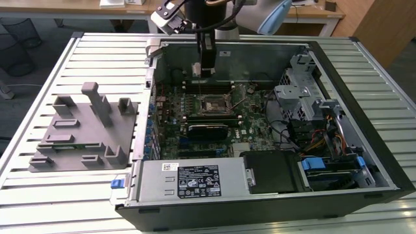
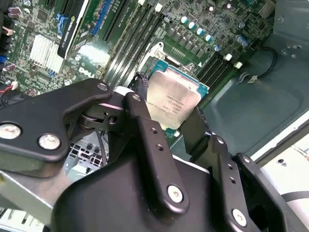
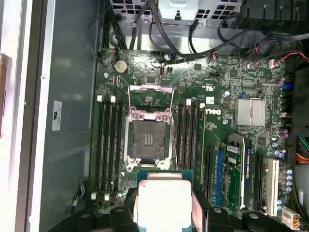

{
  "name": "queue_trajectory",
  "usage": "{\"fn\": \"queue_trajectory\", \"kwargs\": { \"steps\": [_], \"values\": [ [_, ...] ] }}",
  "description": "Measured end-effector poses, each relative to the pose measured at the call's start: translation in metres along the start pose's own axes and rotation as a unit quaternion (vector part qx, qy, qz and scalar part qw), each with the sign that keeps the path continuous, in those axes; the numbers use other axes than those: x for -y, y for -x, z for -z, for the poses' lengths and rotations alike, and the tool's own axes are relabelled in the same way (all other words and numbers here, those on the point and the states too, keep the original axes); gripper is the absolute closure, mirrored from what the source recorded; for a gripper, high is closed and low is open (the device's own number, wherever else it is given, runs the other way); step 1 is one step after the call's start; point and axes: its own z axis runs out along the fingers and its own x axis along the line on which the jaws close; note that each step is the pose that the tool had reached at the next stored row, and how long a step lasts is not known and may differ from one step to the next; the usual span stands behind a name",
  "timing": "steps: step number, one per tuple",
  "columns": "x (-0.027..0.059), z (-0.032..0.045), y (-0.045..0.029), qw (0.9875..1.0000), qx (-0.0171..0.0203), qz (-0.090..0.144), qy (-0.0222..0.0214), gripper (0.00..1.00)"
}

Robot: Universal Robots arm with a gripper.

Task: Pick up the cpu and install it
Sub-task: 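Place the cpu into insertion slot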

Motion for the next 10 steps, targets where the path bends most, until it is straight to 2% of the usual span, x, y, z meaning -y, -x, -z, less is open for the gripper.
{"fn": "queue_trajectory", "kwargs": {
  "steps": [1, 2, 10],
  "values": [
    [-0.0154, -0.0005, 0.0006, 1.0000, 0.0000, 0.000, 0.0000, 0.47],
    [-0.0233, -0.0007, 0.0009, 1.0000, 0.0000, 0.000, 0.0000, 0.47],
    [-0.0233, -0.0010, 0.0009, 1.0000, 0.0000, 0.000, 0.0000, 0.47]
  ]
}}
